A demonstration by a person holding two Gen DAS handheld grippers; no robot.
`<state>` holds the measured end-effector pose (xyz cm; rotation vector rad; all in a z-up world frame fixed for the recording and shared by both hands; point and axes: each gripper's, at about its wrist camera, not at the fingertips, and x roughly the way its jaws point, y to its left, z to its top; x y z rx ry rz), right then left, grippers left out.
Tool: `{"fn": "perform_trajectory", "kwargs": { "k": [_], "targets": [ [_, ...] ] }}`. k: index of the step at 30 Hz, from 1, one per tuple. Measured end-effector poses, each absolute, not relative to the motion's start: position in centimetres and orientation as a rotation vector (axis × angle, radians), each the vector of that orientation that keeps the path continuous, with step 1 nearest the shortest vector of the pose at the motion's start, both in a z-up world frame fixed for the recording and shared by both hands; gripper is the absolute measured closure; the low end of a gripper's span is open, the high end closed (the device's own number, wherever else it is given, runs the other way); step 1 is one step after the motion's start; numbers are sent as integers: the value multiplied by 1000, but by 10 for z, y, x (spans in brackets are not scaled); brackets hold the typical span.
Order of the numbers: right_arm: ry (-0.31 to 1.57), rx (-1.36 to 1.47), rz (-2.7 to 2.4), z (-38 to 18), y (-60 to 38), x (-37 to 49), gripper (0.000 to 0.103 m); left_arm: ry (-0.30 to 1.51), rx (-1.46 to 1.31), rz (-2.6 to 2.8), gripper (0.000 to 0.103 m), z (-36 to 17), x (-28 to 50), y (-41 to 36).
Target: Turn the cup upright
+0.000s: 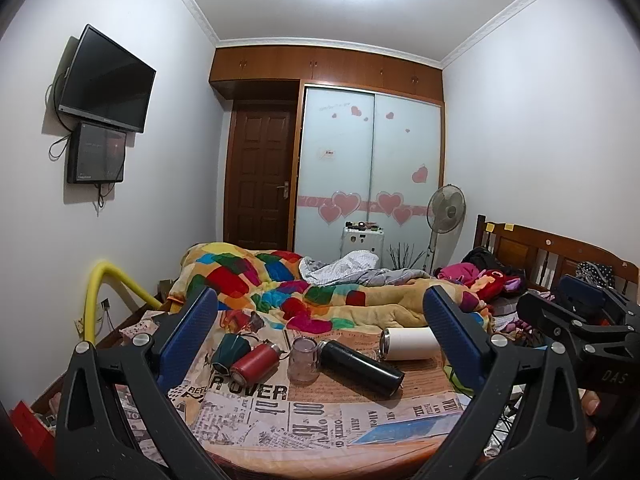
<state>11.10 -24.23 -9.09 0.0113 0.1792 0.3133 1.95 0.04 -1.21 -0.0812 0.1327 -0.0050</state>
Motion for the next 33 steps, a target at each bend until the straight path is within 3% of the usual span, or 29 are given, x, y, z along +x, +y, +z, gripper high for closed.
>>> {"fn": "perform_trajectory", "kwargs": {
  "k": [14, 28, 33],
  "targets": [
    [333, -71, 326, -106, -222, 177, 0, 234, -111, 64, 0, -47, 85, 32],
    [806, -320, 471, -204, -170, 338, 2, 500, -133, 106, 0, -137, 175, 72],
    [965, -363, 484, -236, -164, 381, 9, 566, -136, 98, 0, -162, 193, 72]
  ]
}}
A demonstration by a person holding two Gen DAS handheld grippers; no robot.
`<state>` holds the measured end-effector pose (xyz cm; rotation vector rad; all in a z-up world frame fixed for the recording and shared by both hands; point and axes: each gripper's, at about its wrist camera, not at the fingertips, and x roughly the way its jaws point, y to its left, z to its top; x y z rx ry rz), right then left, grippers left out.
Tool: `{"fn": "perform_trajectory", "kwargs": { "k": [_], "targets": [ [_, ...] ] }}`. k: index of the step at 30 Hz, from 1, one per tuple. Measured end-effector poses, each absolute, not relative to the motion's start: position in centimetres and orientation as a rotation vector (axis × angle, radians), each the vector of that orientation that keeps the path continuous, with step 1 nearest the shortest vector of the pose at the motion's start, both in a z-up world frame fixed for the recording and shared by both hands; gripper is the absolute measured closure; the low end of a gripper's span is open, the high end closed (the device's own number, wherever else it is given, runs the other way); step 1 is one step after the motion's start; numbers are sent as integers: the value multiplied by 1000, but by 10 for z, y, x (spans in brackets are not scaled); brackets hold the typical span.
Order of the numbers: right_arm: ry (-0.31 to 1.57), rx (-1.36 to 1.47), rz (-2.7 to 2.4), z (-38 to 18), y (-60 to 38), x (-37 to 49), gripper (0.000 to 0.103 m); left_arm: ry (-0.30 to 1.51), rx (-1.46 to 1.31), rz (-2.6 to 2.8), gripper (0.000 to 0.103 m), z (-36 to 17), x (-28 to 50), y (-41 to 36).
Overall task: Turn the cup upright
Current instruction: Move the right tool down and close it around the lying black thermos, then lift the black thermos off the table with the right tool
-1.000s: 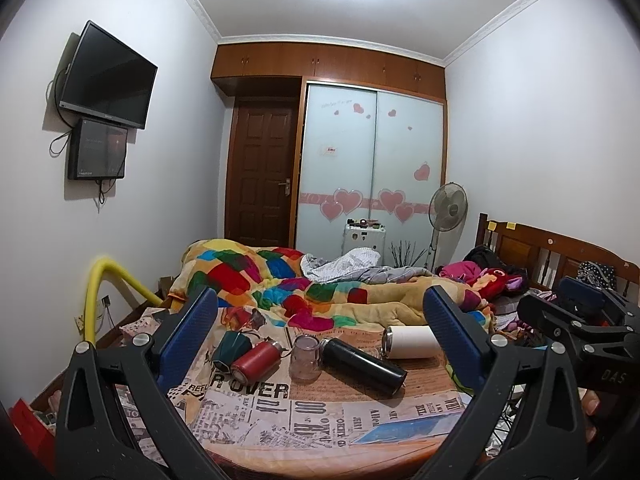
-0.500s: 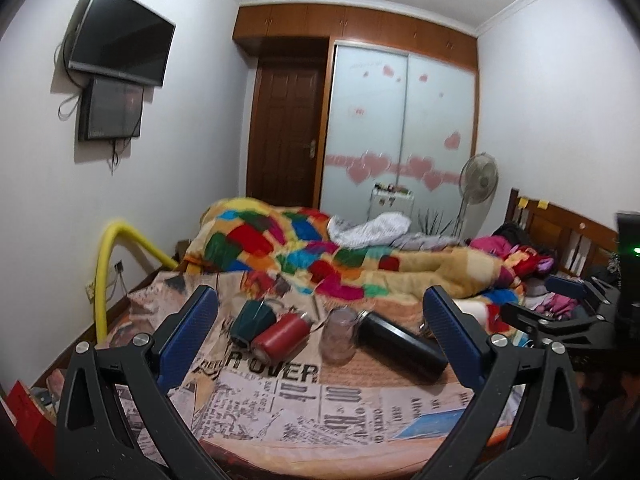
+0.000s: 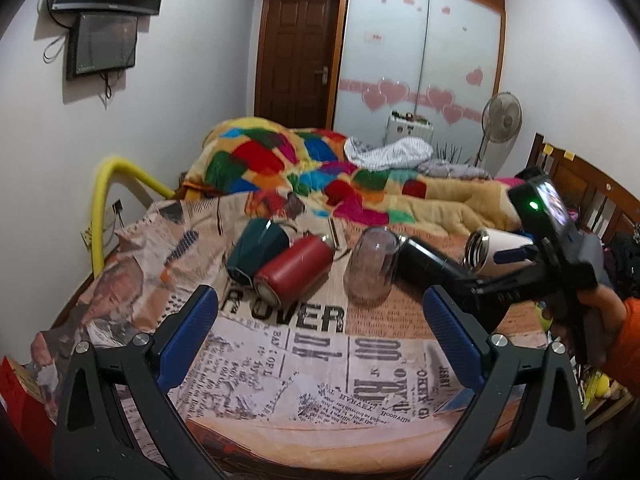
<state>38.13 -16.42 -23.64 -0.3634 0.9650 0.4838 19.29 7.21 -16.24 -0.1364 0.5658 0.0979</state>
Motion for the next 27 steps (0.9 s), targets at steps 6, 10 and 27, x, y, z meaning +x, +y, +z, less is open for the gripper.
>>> {"fn": "perform_trajectory", "kwargs": {
  "k": [6, 10, 27],
  "targets": [
    [1069, -373, 492, -258, -160, 406, 17, 616, -140, 87, 0, -186, 208, 68],
    [1123, -376, 500, -271, -161, 417, 22, 635, -139, 88, 0, -194, 211, 66],
    [1141, -329, 525, -270, -171, 412, 41, 637, -131, 101, 0, -186, 205, 63]
  ]
}}
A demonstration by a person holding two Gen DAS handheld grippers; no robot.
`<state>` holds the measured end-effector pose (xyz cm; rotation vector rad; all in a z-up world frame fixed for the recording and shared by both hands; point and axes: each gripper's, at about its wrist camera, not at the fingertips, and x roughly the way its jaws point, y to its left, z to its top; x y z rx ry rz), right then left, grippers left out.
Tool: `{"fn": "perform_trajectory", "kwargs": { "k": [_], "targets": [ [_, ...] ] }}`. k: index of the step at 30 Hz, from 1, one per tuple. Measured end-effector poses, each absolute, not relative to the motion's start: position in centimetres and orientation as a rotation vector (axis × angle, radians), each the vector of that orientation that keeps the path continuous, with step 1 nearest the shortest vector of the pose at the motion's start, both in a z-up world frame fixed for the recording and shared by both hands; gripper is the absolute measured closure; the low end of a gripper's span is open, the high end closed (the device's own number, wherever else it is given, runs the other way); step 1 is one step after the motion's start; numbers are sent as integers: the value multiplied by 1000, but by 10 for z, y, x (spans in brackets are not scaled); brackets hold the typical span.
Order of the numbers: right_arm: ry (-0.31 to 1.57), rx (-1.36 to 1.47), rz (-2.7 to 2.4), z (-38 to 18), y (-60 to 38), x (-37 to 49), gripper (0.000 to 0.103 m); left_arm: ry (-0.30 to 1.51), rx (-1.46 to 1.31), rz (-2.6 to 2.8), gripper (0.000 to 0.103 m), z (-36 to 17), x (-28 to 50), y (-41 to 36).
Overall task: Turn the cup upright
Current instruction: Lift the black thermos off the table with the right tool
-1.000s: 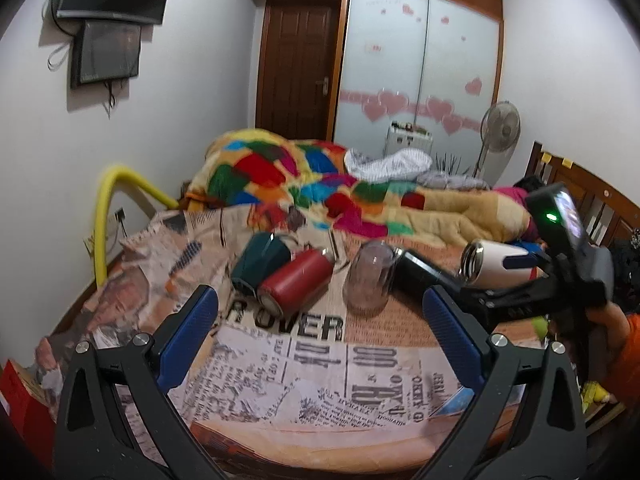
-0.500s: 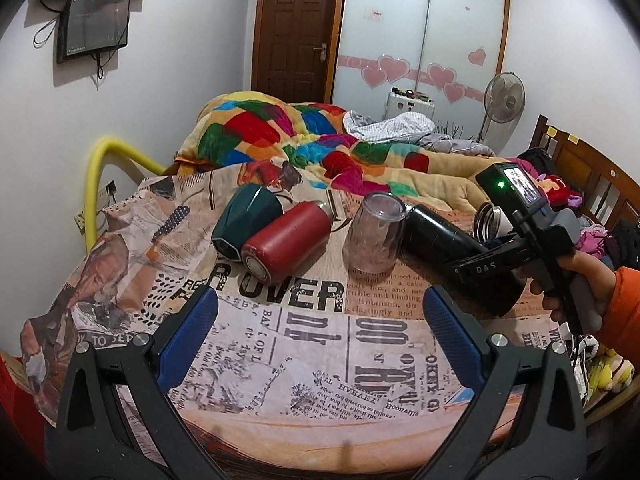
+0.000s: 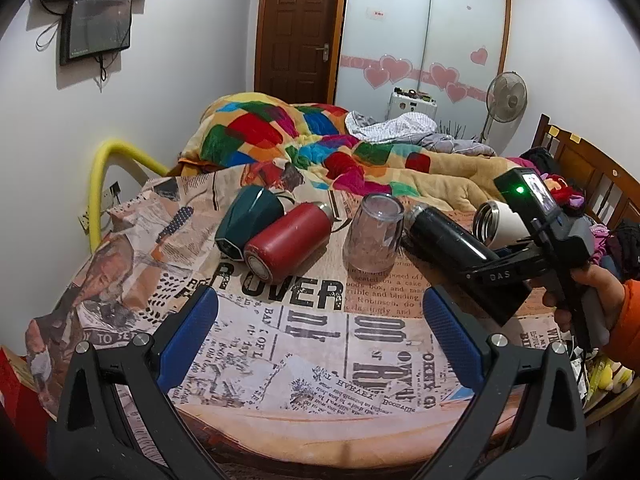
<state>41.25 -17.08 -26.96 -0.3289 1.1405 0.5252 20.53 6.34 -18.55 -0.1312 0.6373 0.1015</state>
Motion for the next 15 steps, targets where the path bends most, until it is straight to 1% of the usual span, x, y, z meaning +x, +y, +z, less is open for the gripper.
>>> {"fn": "perform_trajectory", "kwargs": {
  "k": [5, 15],
  "targets": [
    [1087, -307, 520, -247, -177, 398, 41, 615, -127, 105, 0, -172, 195, 62],
    [891, -294, 570, -176, -176, 352, 41, 569, -122, 112, 0, -150, 179, 57]
  ]
}}
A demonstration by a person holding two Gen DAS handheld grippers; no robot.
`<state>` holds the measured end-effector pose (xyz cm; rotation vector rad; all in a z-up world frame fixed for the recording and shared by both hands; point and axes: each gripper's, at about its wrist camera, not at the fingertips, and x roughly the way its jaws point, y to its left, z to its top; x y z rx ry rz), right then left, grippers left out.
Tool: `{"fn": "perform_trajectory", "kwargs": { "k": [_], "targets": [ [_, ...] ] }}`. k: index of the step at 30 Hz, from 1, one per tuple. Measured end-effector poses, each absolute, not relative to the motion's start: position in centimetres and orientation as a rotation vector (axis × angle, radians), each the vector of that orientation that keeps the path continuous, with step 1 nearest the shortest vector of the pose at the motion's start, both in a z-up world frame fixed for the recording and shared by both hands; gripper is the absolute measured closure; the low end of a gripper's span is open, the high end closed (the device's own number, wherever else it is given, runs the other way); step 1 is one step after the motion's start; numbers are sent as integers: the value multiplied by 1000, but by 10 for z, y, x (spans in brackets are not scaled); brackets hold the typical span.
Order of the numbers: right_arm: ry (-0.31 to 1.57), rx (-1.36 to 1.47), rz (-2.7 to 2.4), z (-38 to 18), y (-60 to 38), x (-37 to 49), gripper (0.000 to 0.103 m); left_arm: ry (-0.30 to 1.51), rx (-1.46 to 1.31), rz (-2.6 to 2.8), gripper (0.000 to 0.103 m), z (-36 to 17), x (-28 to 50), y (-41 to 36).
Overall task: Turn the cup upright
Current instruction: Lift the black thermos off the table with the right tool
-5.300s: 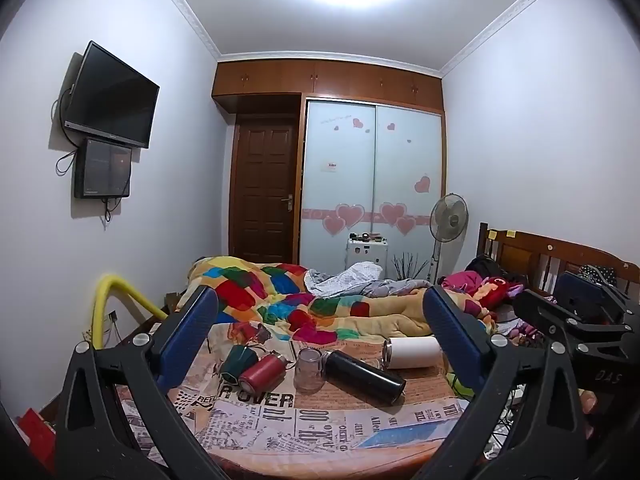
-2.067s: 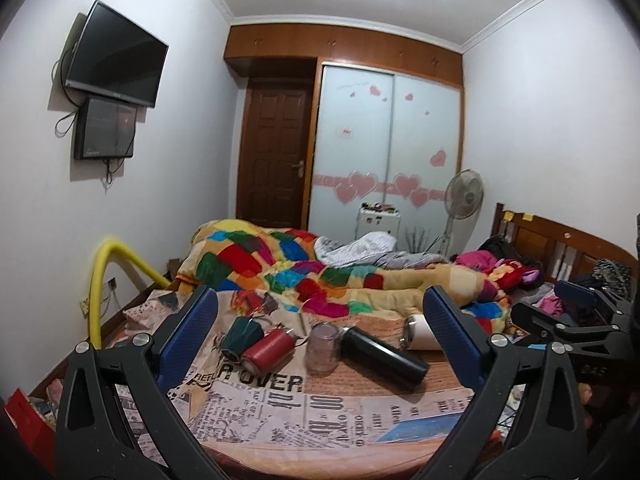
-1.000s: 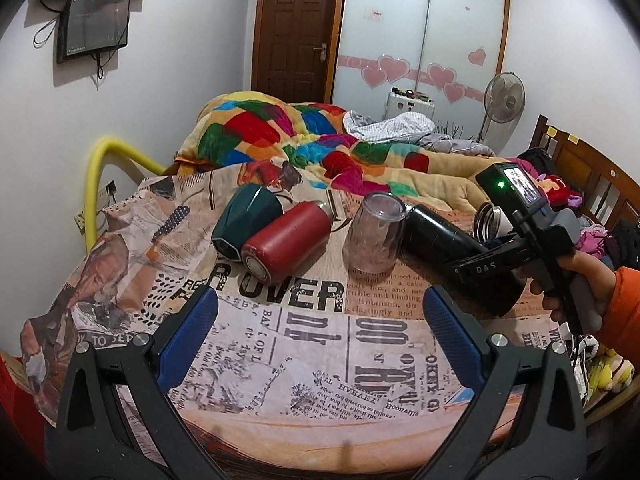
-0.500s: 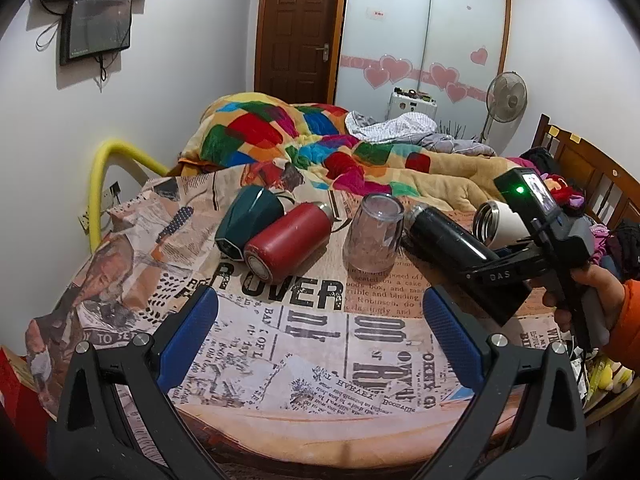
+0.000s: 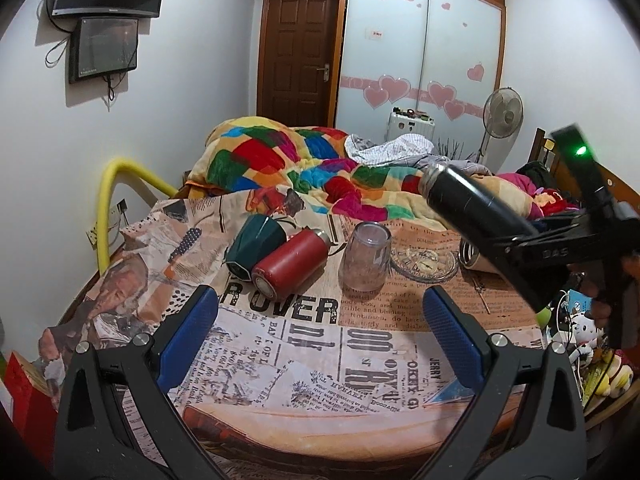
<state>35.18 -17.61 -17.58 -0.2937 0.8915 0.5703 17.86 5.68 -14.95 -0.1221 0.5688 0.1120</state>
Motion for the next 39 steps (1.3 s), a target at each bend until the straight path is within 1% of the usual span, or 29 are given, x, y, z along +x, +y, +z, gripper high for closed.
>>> {"fn": "perform_trajectory", "kwargs": {
  "k": [6, 11, 17, 22, 29, 39],
  "targets": [
    [810, -321, 635, -154, -164, 319, 41, 547, -120, 108, 0, -139, 172, 54],
    [792, -336, 713, -159, -153, 297, 41, 542, -118, 113, 0, -137, 168, 52],
    [842, -383, 785, -196, -128, 289, 41, 556, -116, 126, 0, -141, 169, 55],
    [938, -380, 800, -241, -116, 301, 41, 586, -124, 137, 0, -152, 174, 60],
    [1037, -369, 758, -286, -113, 323, 41, 641, -139, 143, 0, -171, 182, 66],
    [1048, -390, 725, -302, -111, 312, 41, 714, -164, 142, 0, -195, 194, 70]
  ]
}}
